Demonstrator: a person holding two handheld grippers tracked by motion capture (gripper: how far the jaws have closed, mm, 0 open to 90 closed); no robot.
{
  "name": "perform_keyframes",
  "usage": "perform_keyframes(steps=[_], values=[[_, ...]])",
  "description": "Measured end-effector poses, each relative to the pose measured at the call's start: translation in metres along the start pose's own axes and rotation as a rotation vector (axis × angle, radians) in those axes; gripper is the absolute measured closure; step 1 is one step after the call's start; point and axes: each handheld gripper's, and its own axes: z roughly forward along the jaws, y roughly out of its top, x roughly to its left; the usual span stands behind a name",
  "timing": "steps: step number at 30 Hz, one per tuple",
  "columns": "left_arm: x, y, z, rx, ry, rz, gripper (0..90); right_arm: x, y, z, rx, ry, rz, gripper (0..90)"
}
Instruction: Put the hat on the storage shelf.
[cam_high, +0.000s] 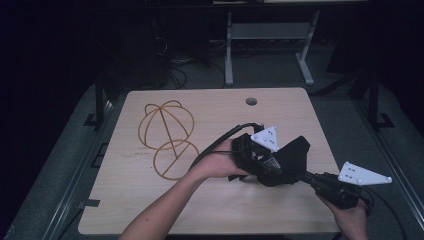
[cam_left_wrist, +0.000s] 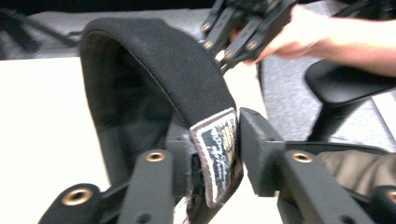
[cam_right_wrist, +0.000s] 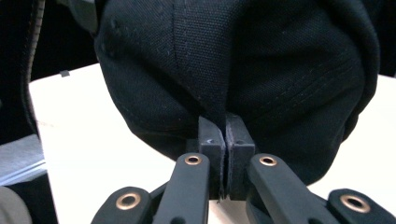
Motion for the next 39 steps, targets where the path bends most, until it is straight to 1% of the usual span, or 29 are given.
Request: perform_keyframes(steps=[3,5,6,7,8,9,11,12,13,15,16,17,18,19,20,21,22,23,24,25,26,27,29,32,33,34,35,37,39], values=[[0.000,-0.004,-0.005,0.001,0.039,-0.010,55.2,-0.004,0.005,0.000,0.019,0.008,0.025,88.1],[-0.001,-0.006,-0.007,0.005,0.043,-0.012,54.1,-0.005,0.009,-0.001,0.037,0.005,0.029,88.1],[-0.002,-0.010,-0.011,0.010,0.065,-0.012,53.7,-0.006,0.011,-0.002,0.041,0.008,0.033,88.1],[-0.002,-0.010,-0.011,0.010,0.065,-0.012,53.3,-0.006,0.011,-0.002,0.041,0.008,0.033,88.1],[-0.003,-0.016,-0.015,0.005,0.079,-0.021,52.6,-0.009,0.015,-0.004,0.051,0.008,0.044,88.1],[-0.004,-0.018,-0.017,0.003,0.082,-0.030,52.0,-0.011,0.017,-0.005,0.052,0.014,0.050,88.2],[-0.004,-0.024,-0.021,0.000,0.092,-0.034,51.6,-0.014,0.020,-0.007,0.054,0.015,0.060,88.2],[-0.004,-0.024,-0.021,0.000,0.092,-0.034,51.5,-0.015,0.021,-0.008,0.058,0.015,0.065,88.1],[-0.007,-0.032,-0.025,-0.008,0.102,-0.045,51.2,-0.016,0.024,-0.009,0.061,0.016,0.073,88.2],[-0.009,-0.037,-0.029,-0.008,0.113,-0.043,50.9,-0.017,0.027,-0.009,0.064,0.010,0.065,88.1],[-0.009,-0.037,-0.029,-0.008,0.113,-0.043,50.5,-0.018,0.030,-0.009,0.066,0.010,0.070,88.2],[-0.012,-0.045,-0.033,-0.010,0.125,-0.054,49.9,-0.018,0.032,-0.009,0.067,0.006,0.068,88.2],[-0.012,-0.048,-0.034,-0.008,0.127,-0.052,49.8,-0.019,0.035,-0.010,0.070,0.007,0.065,88.1],[-0.012,-0.048,-0.034,-0.008,0.127,-0.052,49.5,-0.019,0.036,-0.010,0.071,0.009,0.065,88.2],[-0.015,-0.056,-0.038,-0.010,0.139,-0.065,48.8,-0.019,0.039,-0.010,0.073,0.012,0.062,88.1],[-0.016,-0.060,-0.039,-0.012,0.144,-0.069,48.5,-0.020,0.041,-0.011,0.076,0.013,0.062,88.1],[-0.018,-0.064,-0.040,-0.013,0.149,-0.073,48.2,-0.020,0.043,-0.011,0.079,0.014,0.062,88.1],[-0.018,-0.064,-0.040,-0.013,0.149,-0.073,48.0,-0.021,0.045,-0.011,0.081,0.012,0.057,88.1],[-0.020,-0.072,-0.042,-0.017,0.157,-0.077,47.9,-0.021,0.047,-0.012,0.084,0.011,0.054,88.1],[-0.020,-0.072,-0.042,-0.017,0.157,-0.077,47.7,-0.022,0.049,-0.012,0.085,0.011,0.053,88.1],[-0.023,-0.080,-0.043,-0.019,0.165,-0.085,47.3,-0.022,0.051,-0.012,0.085,0.012,0.051,88.1],[-0.023,-0.080,-0.043,-0.019,0.165,-0.085,47.1,-0.022,0.051,-0.012,0.085,0.012,0.051,88.1],[-0.027,-0.092,-0.042,-0.024,0.170,-0.096,46.9,-0.024,0.058,-0.011,0.094,0.010,0.045,88.1],[-0.031,-0.104,-0.039,-0.010,0.182,-0.097,46.0,-0.026,0.064,-0.010,0.094,0.006,0.043,88.1],[-0.032,-0.107,-0.039,-0.001,0.192,-0.090,45.6,-0.026,0.066,-0.010,0.096,0.005,0.044,88.1],[-0.032,-0.111,-0.038,-0.010,0.190,-0.099,45.6,-0.027,0.067,-0.009,0.095,0.005,0.044,88.1],[-0.032,-0.111,-0.038,-0.010,0.190,-0.099,45.7,-0.027,0.067,-0.009,0.095,0.005,0.044,88.1],[-0.034,-0.118,-0.036,-0.005,0.200,-0.102,45.5,-0.028,0.074,-0.008,0.091,0.005,0.039,88.1],[-0.035,-0.122,-0.034,-0.011,0.198,-0.103,45.3,-0.028,0.078,-0.006,0.091,0.005,0.041,88.1]])
